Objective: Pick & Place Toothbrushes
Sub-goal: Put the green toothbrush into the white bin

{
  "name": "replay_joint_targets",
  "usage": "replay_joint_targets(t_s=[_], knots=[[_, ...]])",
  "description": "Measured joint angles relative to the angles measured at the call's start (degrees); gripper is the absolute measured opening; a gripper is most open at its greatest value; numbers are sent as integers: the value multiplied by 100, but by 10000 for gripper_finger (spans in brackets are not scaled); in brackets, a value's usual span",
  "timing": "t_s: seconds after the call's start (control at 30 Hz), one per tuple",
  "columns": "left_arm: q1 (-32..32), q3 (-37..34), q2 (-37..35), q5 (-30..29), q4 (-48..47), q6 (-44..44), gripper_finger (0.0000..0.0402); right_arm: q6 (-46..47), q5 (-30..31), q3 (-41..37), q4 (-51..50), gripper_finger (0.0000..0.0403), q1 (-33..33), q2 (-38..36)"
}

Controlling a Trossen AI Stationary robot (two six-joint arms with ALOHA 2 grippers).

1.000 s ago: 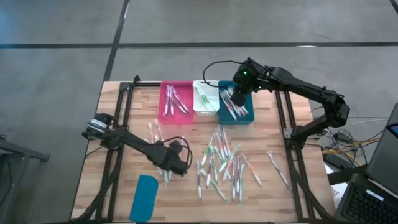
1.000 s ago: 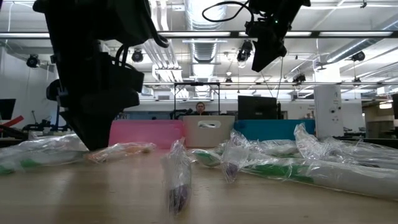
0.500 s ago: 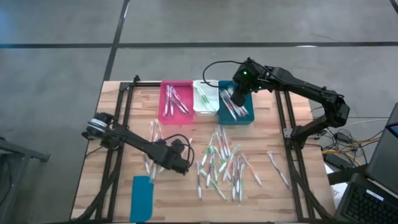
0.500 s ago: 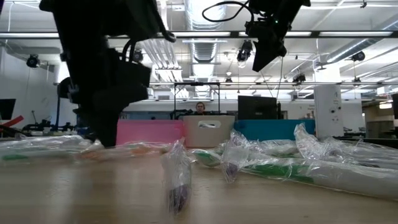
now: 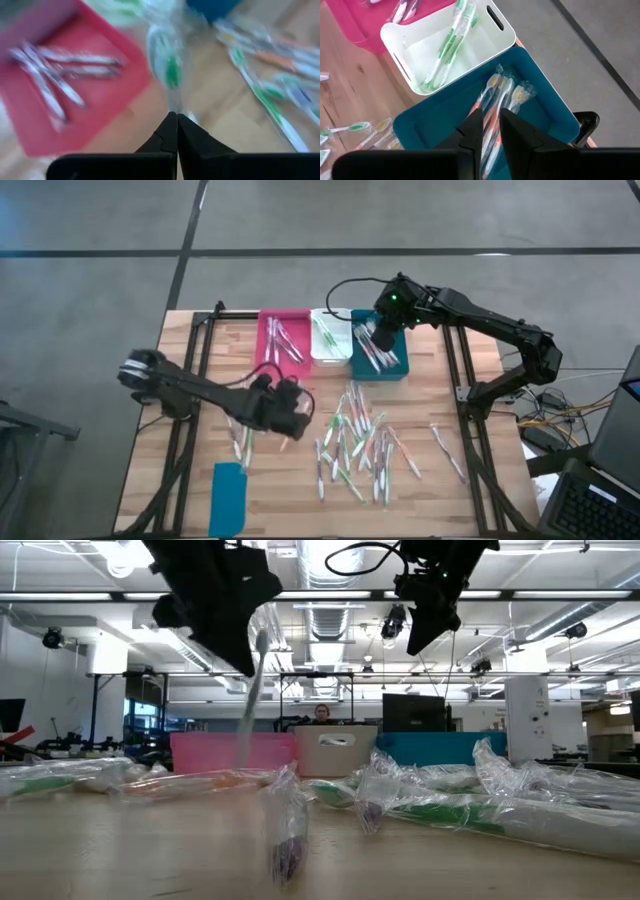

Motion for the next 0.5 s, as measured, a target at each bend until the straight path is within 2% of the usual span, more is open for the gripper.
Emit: replay_joint_targets(t_s=[0.23,0.5], knots=[[707,31,-299,-158,465,960,1,-57,2,-94,0,52,0,1],[1327,22,-287,400,686,1464,3,-186,2,-399,2,71,-1,2]])
